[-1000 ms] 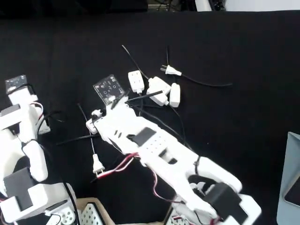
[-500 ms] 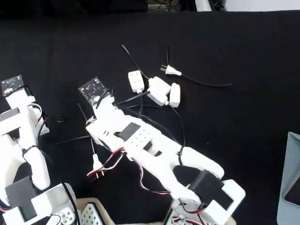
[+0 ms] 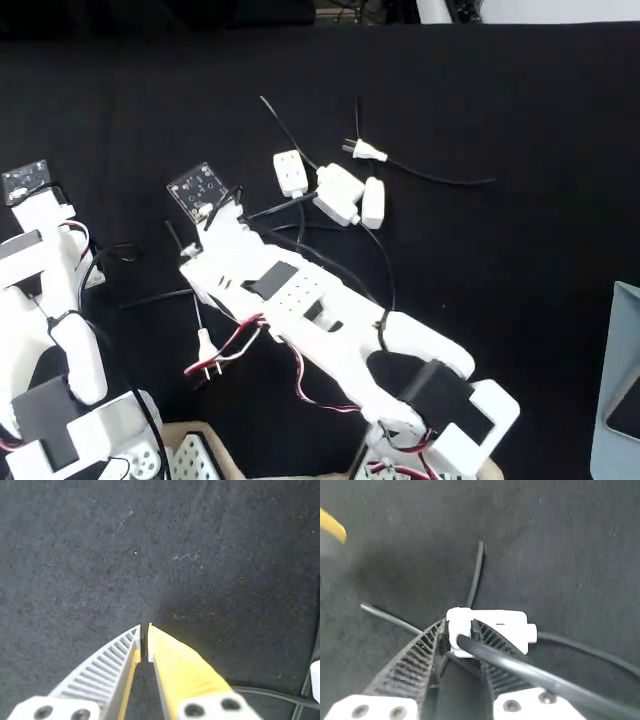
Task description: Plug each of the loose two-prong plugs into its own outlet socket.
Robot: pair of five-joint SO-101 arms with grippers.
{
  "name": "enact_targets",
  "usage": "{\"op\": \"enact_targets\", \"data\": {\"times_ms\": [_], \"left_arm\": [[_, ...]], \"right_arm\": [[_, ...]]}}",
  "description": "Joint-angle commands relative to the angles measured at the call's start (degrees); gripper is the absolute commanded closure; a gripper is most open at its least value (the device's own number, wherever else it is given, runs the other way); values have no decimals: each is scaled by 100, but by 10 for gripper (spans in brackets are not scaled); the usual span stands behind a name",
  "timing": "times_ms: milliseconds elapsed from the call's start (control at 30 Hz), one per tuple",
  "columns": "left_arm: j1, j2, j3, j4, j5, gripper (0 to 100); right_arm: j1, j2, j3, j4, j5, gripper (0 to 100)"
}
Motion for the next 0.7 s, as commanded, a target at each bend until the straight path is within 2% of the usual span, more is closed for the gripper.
{"op": "enact_targets", "data": {"times_ms": [0,433,667], "left_arm": [[-13,-176,-48,-70,18,961],[-13,-149,-48,-70,9,961],[-13,-141,-48,-70,9,961]], "right_arm": [[-18,-13,-66,-185,-35,987],[132,13,57,44,-26,987],[149,523,-84,70,-18,987]]}}
